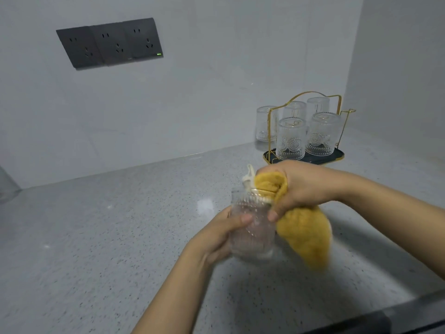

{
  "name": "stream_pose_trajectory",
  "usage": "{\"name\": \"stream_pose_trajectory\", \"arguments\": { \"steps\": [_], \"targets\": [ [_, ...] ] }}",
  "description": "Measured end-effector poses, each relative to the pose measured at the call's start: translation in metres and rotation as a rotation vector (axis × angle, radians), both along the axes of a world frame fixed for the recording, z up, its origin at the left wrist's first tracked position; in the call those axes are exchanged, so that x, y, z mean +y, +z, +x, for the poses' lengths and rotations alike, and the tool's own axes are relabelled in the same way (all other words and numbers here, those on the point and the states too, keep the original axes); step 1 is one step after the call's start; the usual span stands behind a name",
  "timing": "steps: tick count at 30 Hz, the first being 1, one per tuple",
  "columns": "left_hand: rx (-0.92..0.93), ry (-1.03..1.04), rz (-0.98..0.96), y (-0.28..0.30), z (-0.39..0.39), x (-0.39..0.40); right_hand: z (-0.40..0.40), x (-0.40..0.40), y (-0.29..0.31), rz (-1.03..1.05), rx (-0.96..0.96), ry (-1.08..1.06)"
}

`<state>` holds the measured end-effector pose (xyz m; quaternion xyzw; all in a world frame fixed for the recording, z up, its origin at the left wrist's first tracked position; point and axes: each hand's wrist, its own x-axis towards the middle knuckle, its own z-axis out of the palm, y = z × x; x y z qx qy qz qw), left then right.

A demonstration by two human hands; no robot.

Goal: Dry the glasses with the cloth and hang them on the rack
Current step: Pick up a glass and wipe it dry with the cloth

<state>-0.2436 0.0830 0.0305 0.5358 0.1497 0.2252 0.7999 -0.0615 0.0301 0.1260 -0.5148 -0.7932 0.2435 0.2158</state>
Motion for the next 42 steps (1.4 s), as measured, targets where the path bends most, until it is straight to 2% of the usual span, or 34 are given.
{"name": "stream_pose_trajectory", "arguments": {
  "steps": [4, 6, 9, 12, 15, 17, 21, 24, 26, 29, 32, 34, 38, 42],
  "targets": [
    [-0.121, 0.184, -0.186, 0.001, 0.002, 0.004, 0.002, 0.007, -0.022, 0.094, 0.616, -0.318],
    [-0.204, 0.273, -0.252, 0.004, 0.004, 0.005, -0.004, 0.008, -0.037, 0.125, 0.77, -0.442],
    [-0.342, 0.389, -0.294, 0.006, 0.005, 0.009, -0.027, 0.002, -0.057, 0.12, 0.919, -0.516],
    [-0.382, 0.473, -0.319, 0.003, 0.008, 0.008, -0.057, -0.005, -0.077, 0.074, 0.976, -0.571],
    [-0.331, 0.491, -0.494, -0.004, 0.007, 0.006, -0.09, -0.011, -0.097, 0.03, 0.978, -0.684],
    [-0.283, 0.472, -0.527, -0.004, 0.009, 0.002, -0.11, -0.014, -0.101, 0.032, 0.994, -0.688],
    [-0.266, 0.473, -0.52, -0.005, 0.01, -0.001, -0.113, -0.002, -0.094, -0.036, 1.109, -0.793],
    [-0.269, 0.445, -0.535, 0.0, 0.009, -0.003, -0.106, 0.006, -0.086, -0.184, 1.297, -0.872],
    [-0.224, 0.513, -0.519, 0.001, 0.008, -0.002, -0.114, 0.005, -0.089, -0.264, 1.283, -0.879],
    [-0.176, 0.618, -0.479, 0.0, 0.007, 0.002, -0.131, -0.006, -0.093, -0.222, 1.196, -0.869],
    [-0.163, 0.56, -0.479, 0.0, 0.006, 0.0, -0.126, -0.008, -0.084, -0.153, 1.114, -0.844],
    [-0.173, 0.52, -0.508, 0.0, 0.007, -0.002, -0.116, -0.001, -0.076, -0.148, 1.187, -0.871],
    [-0.222, 0.532, -0.518, 0.0, 0.008, -0.001, -0.108, 0.003, -0.074, -0.314, 1.376, -0.955],
    [-0.161, 0.665, -0.396, -0.001, 0.006, 0.007, -0.122, -0.008, -0.083, -0.355, 1.347, -0.902]
  ]
}}
